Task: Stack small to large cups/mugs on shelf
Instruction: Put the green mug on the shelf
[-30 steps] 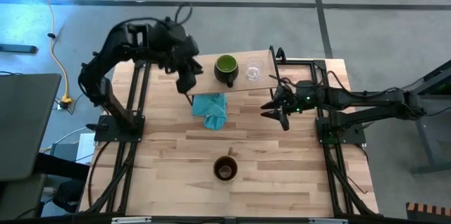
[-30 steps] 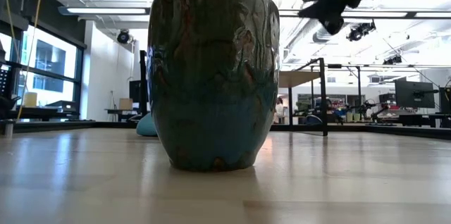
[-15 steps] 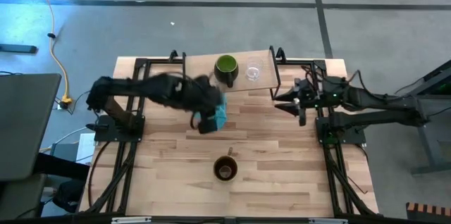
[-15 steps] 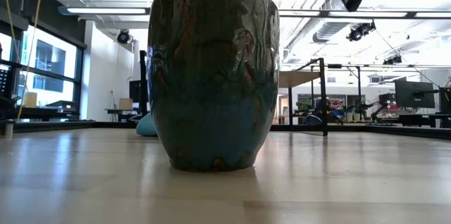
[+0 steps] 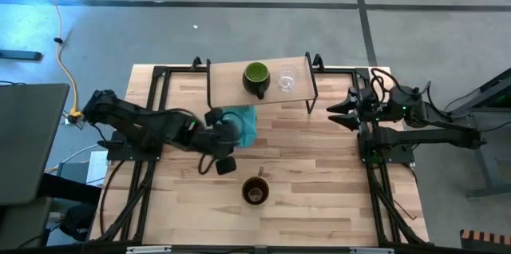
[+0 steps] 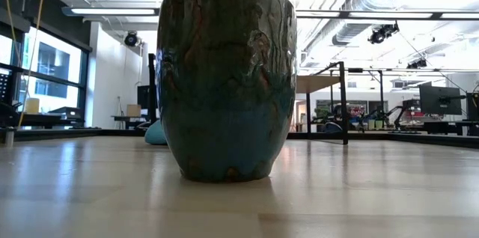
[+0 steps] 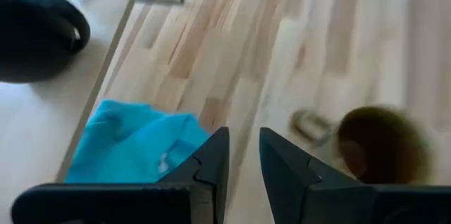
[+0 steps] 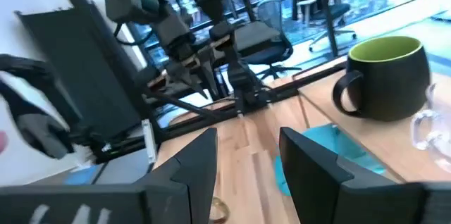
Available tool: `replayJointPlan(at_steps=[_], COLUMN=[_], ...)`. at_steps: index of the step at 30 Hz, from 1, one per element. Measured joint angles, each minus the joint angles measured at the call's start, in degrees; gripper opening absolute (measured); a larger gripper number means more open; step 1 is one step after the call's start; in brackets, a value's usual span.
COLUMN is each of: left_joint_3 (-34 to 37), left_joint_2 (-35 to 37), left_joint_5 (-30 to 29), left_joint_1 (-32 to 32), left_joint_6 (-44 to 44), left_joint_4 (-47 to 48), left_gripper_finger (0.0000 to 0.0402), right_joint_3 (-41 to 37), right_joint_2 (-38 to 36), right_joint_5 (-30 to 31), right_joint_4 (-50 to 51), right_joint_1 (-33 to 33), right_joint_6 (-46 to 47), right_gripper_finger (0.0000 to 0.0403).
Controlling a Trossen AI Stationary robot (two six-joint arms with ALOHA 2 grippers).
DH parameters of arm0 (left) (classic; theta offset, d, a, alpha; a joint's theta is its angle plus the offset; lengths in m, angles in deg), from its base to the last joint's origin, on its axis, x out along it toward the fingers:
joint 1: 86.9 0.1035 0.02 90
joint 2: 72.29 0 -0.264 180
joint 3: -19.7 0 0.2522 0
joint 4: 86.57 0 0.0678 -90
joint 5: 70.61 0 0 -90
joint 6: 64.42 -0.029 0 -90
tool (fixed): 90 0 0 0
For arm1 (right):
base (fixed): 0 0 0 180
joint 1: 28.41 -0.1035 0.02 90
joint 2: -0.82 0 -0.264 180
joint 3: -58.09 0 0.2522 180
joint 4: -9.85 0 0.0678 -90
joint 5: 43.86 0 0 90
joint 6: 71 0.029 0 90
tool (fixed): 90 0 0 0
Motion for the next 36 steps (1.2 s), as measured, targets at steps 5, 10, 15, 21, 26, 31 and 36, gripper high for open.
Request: replayJointPlan(at_steps=[5, 10, 15, 21, 26, 31, 36], left_joint_3=[3.72, 6.97, 8.73, 10.26, 10.39, 10.39, 10.39], left_joint_2=[5.24, 7.25, 7.27, 7.27, 6.04, 2.70, -1.90], left_joint_5=[-3.74, -8.00, -9.03, -8.75, -7.81, -4.15, 1.87], left_joint_1=[-6.13, -11.90, -15.45, -17.80, -18.34, -18.11, -18.15], left_joint_6=[6.83, 14.20, 21.12, 32.09, 42.32, 52.99, 62.15], left_joint_4=[-4.06, -4.89, -5.20, -6.06, -6.49, -8.98, -13.03], left_gripper_finger=[0.0067, 0.0067, 0.0067, 0.0067, 0.0067, 0.0067, 0.0067], right_joint_3=[0.00, 0.00, 0.00, 0.00, 0.00, 0.00, 0.00], right_joint_2=[-0.33, -0.15, -0.15, -0.11, 0.18, 0.66, 1.73], right_joint_5=[-3.49, -6.54, -9.92, -12.82, -12.86, -12.71, -12.59], right_joint_4=[2.34, 4.71, 6.40, 10.72, 13.51, 14.84, 14.98], right_joint_1=[0.02, 0.00, 0.02, 0.00, 0.00, 0.00, 0.00], right_joint_6=[1.81, 2.25, 2.20, 1.98, 0.61, 0.01, -0.87], right_gripper_finger=[0.0144, 0.0144, 0.0144, 0.0144, 0.0144, 0.0144, 0.0144])
